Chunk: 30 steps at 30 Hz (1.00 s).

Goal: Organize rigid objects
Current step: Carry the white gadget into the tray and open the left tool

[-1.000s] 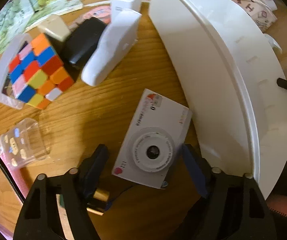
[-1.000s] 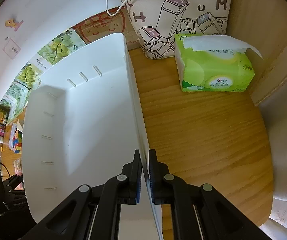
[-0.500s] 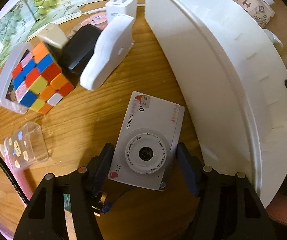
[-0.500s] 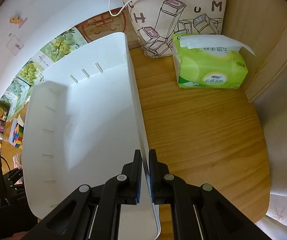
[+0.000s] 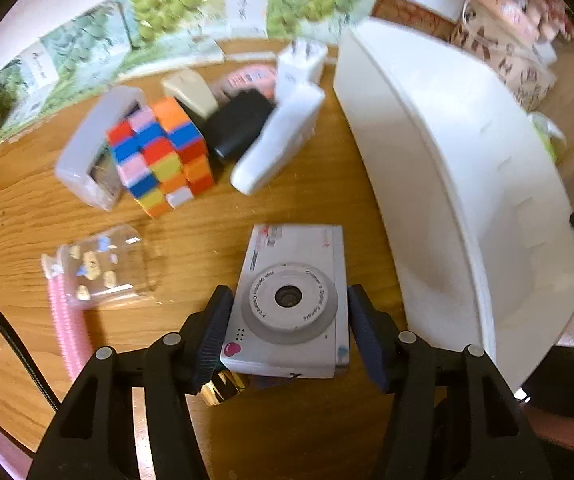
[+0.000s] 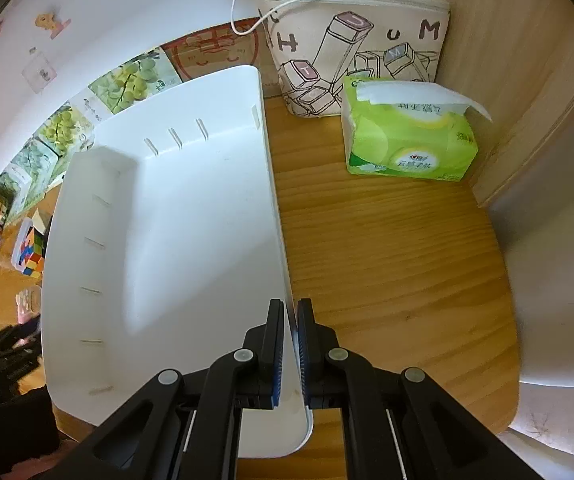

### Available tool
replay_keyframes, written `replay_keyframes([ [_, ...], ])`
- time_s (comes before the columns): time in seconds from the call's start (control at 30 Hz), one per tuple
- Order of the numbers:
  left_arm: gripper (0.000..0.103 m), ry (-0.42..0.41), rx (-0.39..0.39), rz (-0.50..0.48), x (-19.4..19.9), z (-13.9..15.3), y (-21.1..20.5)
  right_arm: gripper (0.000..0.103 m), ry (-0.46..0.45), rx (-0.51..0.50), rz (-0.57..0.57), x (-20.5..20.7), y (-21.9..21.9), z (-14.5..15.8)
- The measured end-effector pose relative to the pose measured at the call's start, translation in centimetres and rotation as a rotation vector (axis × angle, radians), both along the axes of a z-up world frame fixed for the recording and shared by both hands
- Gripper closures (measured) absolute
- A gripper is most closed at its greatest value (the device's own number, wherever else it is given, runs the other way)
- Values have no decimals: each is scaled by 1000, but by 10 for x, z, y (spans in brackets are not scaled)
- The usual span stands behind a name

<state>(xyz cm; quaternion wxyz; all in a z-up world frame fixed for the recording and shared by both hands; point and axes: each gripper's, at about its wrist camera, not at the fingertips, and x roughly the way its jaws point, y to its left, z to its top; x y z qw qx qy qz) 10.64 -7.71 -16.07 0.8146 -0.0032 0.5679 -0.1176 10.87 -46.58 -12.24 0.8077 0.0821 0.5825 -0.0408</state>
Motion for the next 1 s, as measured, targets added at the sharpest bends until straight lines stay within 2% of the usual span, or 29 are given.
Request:
replay_keyframes([
  [0.03, 42, -16, -8, 9, -3, 6, -3, 96, -3, -10, 4, -1, 1, 2],
  [0.07, 51, -33, -17, 18, 3, 8, -7, 96, -9, -18, 10, -3, 3, 3],
  [0.23, 51, -67, -47, 64, 2, 30, -4, 96, -37, -22, 37, -9, 13, 12],
  [0.43, 51, -124, -69, 63, 7, 62, -5, 96, -62, -45, 101, -13, 35, 20],
  [0.5, 51, -143, -108, 55, 8, 73, -7, 96, -68, -58, 127, -13, 42, 23],
  [0.53, 51, -156, -71, 46, 8, 80, -9, 96, -72, -64, 137, -14, 45, 24],
  [0.63, 51, -202, -76, 24, 7, 99, -16, 96, -80, -72, 153, -17, 53, 27],
  [0.83, 51, -281, -135, -57, 2, 133, -41, 96, -102, -71, 177, -24, 65, 36],
  [1.0, 51, -288, -170, -149, -1, 138, -71, 96, -122, -53, 189, -32, 72, 41],
])
